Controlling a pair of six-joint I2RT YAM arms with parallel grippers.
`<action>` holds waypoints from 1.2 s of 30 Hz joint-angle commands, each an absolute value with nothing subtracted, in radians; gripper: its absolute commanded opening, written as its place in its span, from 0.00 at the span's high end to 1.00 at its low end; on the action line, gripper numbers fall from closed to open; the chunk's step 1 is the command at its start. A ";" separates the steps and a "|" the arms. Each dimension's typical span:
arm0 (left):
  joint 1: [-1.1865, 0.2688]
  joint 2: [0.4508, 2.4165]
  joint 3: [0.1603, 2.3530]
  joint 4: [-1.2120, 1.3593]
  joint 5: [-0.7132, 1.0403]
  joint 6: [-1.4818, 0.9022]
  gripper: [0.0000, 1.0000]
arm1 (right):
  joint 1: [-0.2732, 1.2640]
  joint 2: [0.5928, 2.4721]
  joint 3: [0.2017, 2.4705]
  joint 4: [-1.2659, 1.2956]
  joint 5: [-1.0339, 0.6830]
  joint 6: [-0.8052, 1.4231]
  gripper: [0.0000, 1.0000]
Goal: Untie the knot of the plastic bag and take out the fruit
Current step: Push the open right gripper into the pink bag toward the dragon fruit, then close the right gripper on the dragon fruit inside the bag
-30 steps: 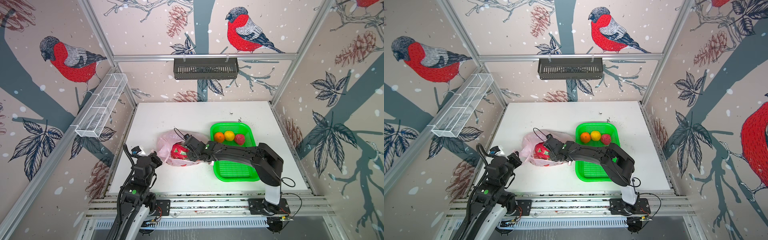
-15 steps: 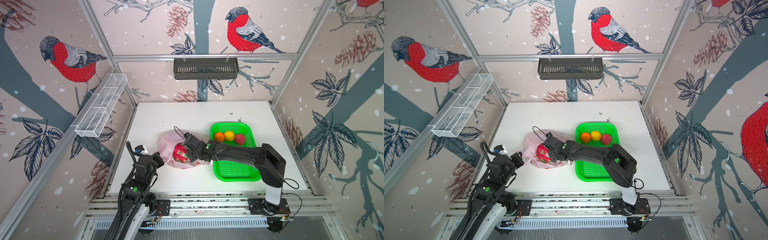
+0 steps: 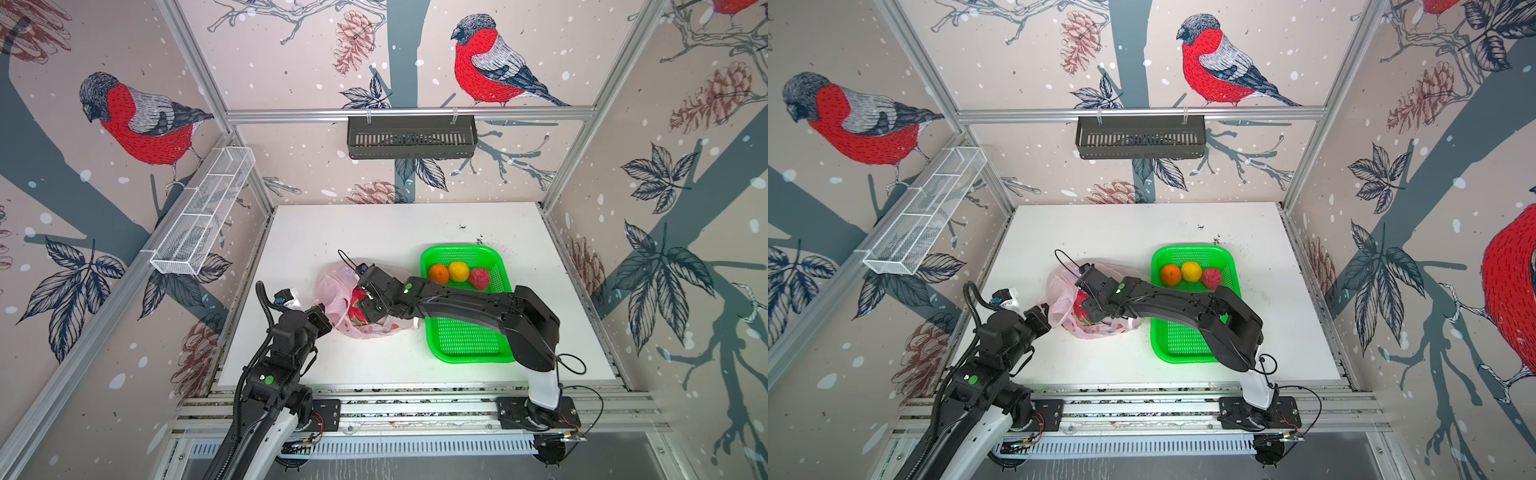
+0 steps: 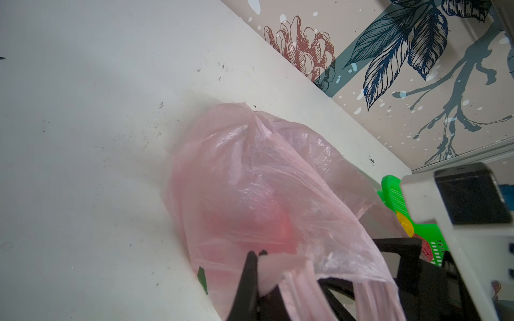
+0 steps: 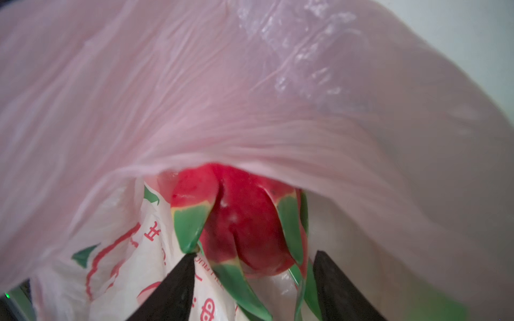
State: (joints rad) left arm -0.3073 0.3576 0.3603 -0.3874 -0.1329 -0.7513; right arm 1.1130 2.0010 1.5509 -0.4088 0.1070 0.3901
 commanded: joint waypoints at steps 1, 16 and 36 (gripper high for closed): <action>-0.314 0.347 0.371 -0.405 -0.178 -0.767 1.00 | 1.115 2.037 1.590 -0.386 0.083 0.389 0.26; -0.314 0.282 0.361 -0.420 -0.220 -0.781 1.00 | 1.097 2.140 1.706 -0.416 0.077 0.379 0.01; -0.315 0.269 0.357 -0.423 -0.224 -0.785 1.00 | 1.070 2.253 1.753 -0.365 0.066 0.387 0.01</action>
